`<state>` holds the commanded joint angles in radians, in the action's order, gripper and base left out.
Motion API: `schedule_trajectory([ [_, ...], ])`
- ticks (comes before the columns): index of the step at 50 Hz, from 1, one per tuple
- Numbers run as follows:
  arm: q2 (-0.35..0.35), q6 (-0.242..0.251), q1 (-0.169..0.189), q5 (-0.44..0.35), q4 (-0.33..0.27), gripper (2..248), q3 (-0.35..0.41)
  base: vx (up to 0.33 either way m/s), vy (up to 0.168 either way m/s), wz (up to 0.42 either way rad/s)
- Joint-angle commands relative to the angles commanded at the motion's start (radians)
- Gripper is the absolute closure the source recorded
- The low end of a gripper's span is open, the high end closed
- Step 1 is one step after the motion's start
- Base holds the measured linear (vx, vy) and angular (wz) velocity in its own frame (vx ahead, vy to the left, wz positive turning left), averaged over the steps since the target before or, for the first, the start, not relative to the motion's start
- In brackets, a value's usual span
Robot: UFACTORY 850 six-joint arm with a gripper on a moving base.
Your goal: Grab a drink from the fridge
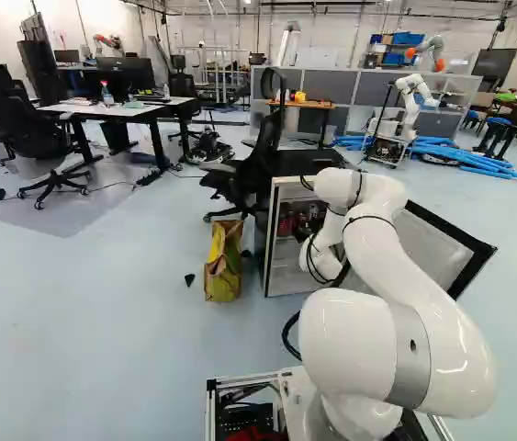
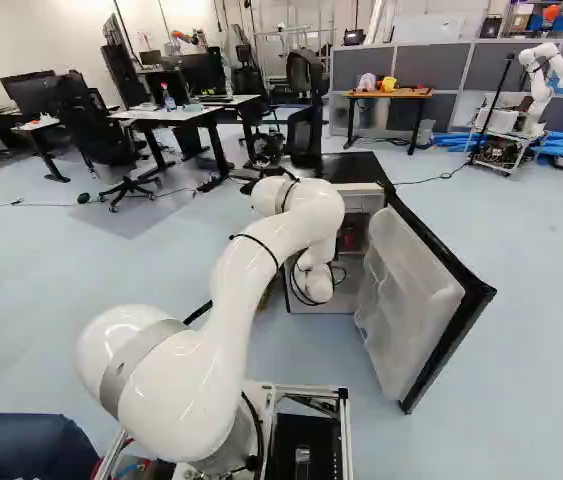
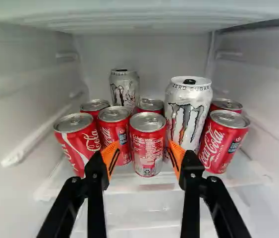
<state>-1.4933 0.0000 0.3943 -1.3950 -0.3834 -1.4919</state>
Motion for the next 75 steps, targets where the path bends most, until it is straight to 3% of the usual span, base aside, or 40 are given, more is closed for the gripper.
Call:
schedule_trajectory([
  [26,-0.045,0.0,-0.01,0.0,0.0,96,-0.085,0.0,0.0,0.0],
  [43,-0.046,0.0,-0.01,0.0,0.0,96,-0.088,0.0,0.0,0.0],
  [44,-0.046,0.0,-0.01,0.0,0.0,112,-0.088,0.0,0.0,0.0],
  [49,-0.046,0.0,-0.01,0.0,0.0,112,-0.088,0.0,0.0,0.0],
  [50,-0.046,0.0,-0.01,0.0,0.0,148,-0.088,0.0,0.0,0.0],
  [75,-0.04,0.0,-0.009,0.0,0.0,154,-0.075,0.0,0.0,0.0],
])
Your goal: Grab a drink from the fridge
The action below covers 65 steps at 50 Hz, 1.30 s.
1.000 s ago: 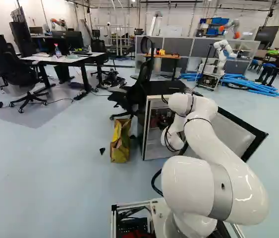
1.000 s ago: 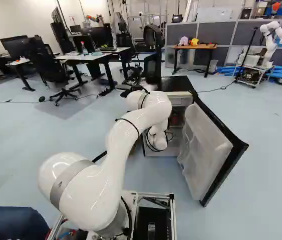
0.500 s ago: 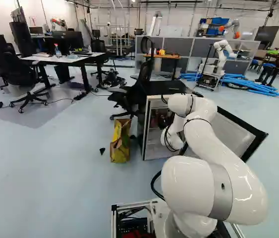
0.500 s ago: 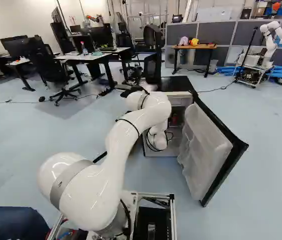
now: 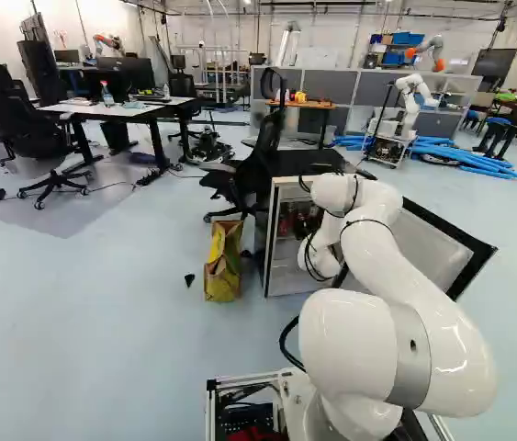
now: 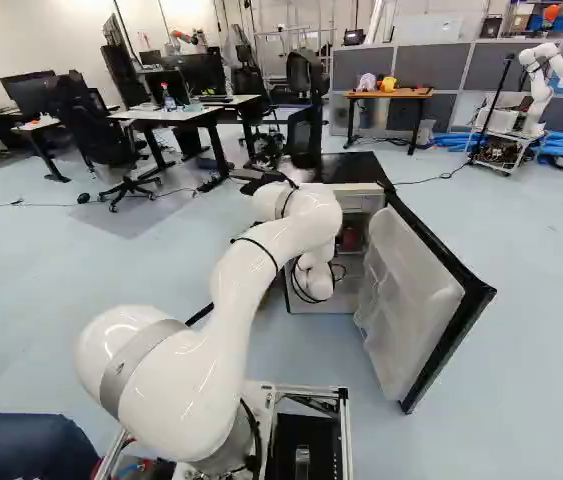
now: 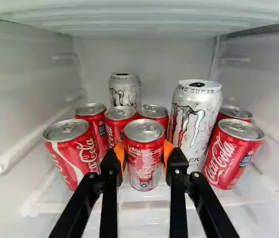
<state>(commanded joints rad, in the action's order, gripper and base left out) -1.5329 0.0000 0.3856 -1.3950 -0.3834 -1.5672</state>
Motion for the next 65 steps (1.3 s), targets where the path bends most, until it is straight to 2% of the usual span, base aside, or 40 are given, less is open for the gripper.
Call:
schedule_trajectory([
  [10,0.022,0.0,0.003,0.0,0.0,154,0.033,0.0,0.0,0.0],
  [25,0.1,0.0,0.009,0.0,0.0,154,0.132,0.0,0.0,0.0],
  [65,0.365,0.0,0.028,0.0,0.0,154,0.492,0.0,0.0,0.0],
])
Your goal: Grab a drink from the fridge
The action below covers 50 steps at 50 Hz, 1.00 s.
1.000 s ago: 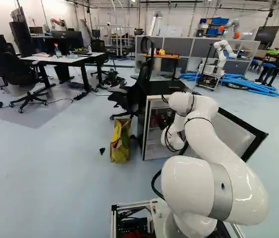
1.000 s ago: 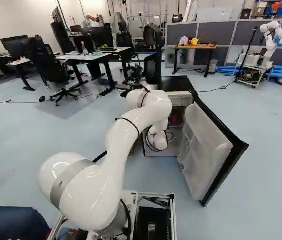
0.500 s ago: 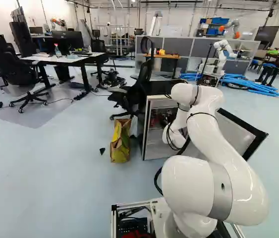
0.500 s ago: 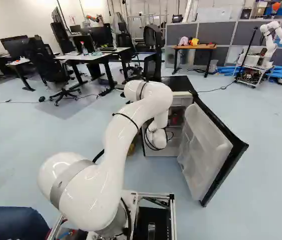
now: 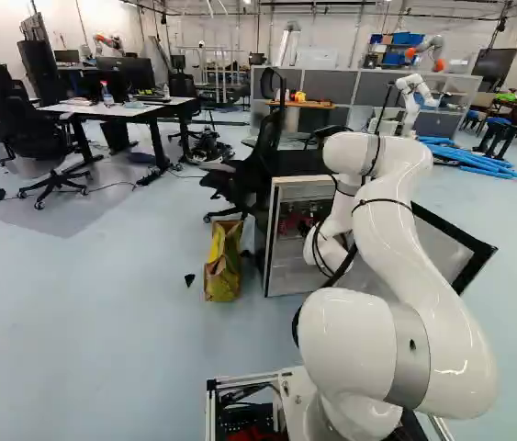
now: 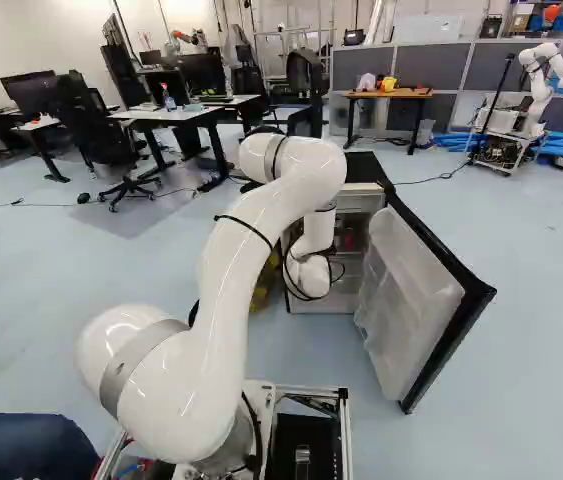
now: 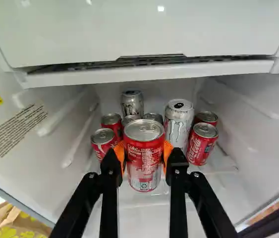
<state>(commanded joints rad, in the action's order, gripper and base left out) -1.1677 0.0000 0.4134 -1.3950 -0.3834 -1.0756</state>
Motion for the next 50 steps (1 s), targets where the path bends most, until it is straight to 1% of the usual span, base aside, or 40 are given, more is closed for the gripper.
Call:
schedule_trajectory([
  [26,0.17,0.0,0.01,0.0,0.0,154,0.219,0.0,0.0,0.0],
  [50,0.323,0.0,0.02,0.0,0.0,154,0.403,0.0,0.0,0.0],
])
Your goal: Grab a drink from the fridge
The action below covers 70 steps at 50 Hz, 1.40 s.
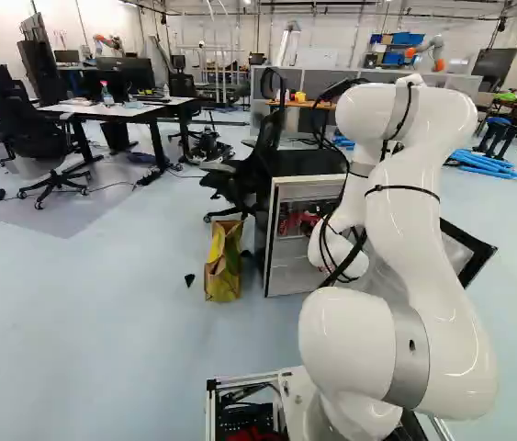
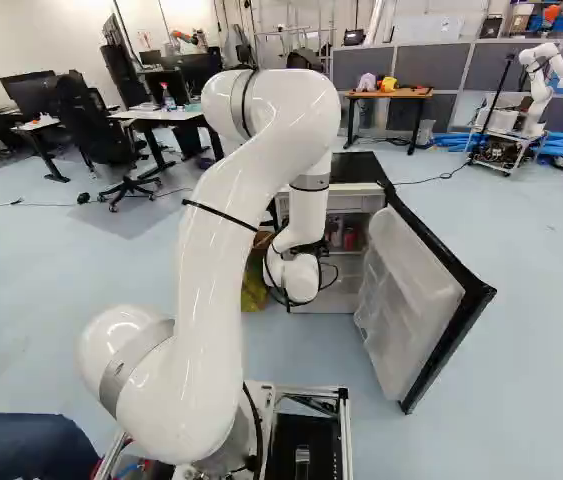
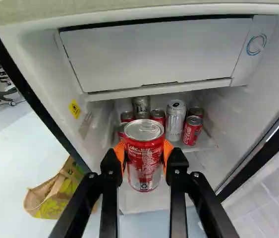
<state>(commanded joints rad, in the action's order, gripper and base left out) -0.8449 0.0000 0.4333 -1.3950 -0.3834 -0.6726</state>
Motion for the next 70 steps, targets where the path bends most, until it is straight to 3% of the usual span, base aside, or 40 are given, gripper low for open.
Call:
schedule_trajectory([
  [42,0.272,0.0,0.038,0.0,0.0,154,0.289,0.0,0.0,0.0],
  [70,0.391,0.0,0.047,0.0,0.0,154,0.352,0.0,0.0,0.0],
])
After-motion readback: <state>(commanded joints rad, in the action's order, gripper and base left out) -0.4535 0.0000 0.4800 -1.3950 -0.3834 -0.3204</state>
